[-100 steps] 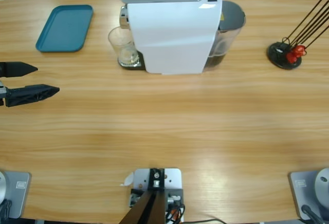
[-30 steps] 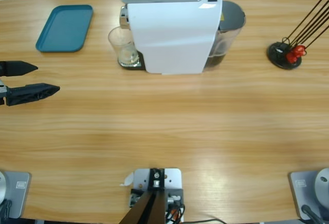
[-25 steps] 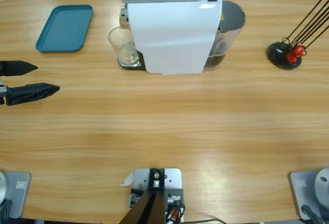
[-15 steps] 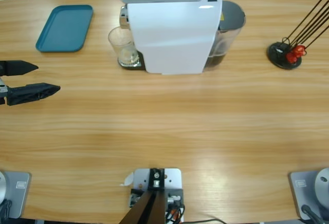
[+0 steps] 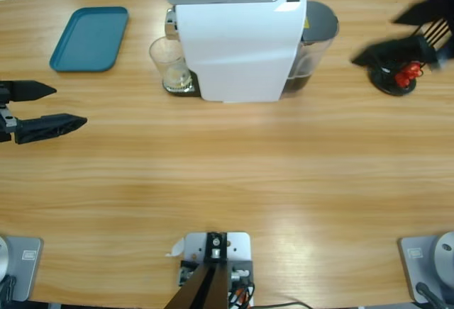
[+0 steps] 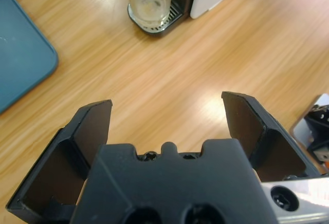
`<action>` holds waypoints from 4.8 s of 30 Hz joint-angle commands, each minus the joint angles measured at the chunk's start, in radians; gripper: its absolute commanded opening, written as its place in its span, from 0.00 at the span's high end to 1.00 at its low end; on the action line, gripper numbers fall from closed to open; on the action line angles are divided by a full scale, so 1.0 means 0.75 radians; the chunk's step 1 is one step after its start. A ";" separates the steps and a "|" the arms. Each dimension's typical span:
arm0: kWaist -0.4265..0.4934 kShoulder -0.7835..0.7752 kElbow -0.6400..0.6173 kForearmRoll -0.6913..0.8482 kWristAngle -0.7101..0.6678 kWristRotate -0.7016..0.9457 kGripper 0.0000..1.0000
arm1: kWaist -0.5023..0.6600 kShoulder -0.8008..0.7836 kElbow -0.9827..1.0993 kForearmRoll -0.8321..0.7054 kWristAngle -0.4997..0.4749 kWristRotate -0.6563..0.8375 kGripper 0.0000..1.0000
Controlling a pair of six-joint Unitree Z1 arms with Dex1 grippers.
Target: Pour coffee
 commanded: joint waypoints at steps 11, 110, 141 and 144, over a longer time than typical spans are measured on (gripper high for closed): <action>-0.011 0.100 -0.137 -0.013 -0.062 0.022 0.09 | 0.008 -0.260 0.356 -0.141 -0.127 -0.076 0.00; 0.152 -0.054 0.024 -0.246 -0.226 0.034 0.00 | 0.008 -0.270 0.406 -0.188 -0.121 -0.068 0.00; 0.228 0.017 -0.088 -0.053 -0.293 0.177 0.00 | 0.009 -0.270 0.406 -0.189 -0.114 -0.066 0.00; 0.228 0.024 -0.095 -0.053 -0.294 0.175 0.00 | 0.009 -0.268 0.406 -0.190 -0.114 -0.066 0.00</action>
